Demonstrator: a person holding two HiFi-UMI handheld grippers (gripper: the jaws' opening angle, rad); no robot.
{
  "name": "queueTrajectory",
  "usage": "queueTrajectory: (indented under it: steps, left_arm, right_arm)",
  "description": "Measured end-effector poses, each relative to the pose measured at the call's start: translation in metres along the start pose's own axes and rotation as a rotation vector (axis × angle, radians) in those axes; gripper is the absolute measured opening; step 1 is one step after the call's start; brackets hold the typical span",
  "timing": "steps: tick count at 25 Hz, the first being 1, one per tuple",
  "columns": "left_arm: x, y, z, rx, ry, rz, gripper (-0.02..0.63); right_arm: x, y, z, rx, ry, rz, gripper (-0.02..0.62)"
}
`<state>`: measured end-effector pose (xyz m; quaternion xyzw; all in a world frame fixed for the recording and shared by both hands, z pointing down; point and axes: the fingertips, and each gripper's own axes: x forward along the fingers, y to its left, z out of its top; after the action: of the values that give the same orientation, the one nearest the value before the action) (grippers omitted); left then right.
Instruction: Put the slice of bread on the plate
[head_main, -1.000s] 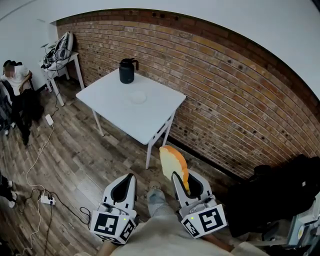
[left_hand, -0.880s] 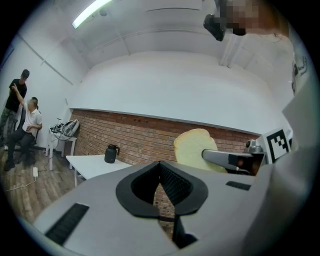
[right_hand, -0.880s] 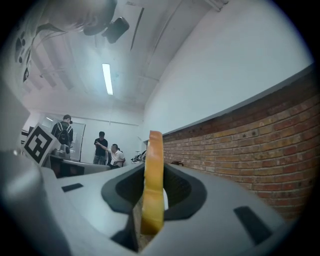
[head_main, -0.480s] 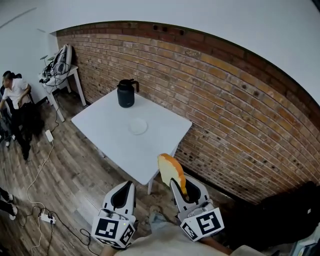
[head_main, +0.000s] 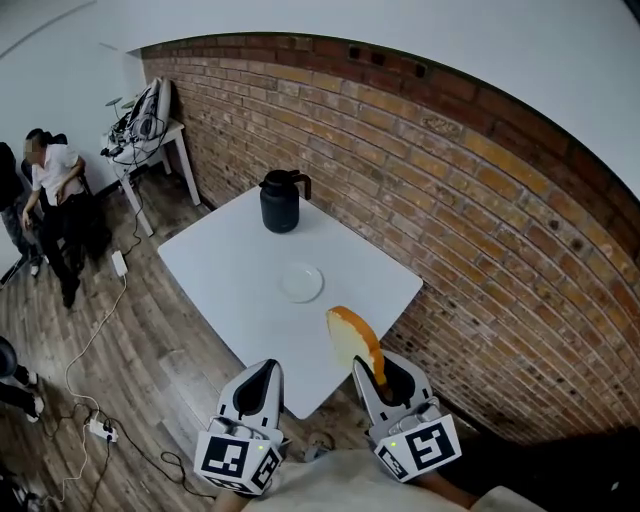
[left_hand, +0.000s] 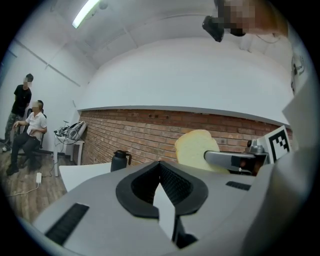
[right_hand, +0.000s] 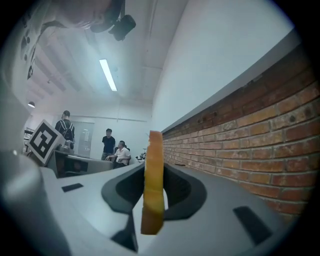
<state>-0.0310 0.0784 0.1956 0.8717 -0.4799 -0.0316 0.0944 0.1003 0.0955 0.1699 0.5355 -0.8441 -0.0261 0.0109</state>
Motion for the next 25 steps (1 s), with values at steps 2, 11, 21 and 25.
queueTrajectory:
  steps: [2,11,21,25]
  left_arm:
    - [0.002,0.007,-0.004,-0.007,0.012,0.023,0.011]
    - [0.018,0.023,-0.013,-0.021,0.068,0.023,0.011]
    - [0.046,0.037,-0.001,0.016,0.081,-0.015,0.011]
    - [0.060,0.043,0.000,0.018,0.084,-0.028,0.011]
  right_arm:
    - [0.007,-0.002,-0.004,0.013,0.005,0.009,0.094]
    - [0.016,-0.003,-0.024,0.059,0.064,0.010,0.094]
    - [0.041,-0.002,-0.024,0.015,0.059,0.015,0.094]
    - [0.062,-0.006,-0.027,0.016,0.052,0.027,0.094]
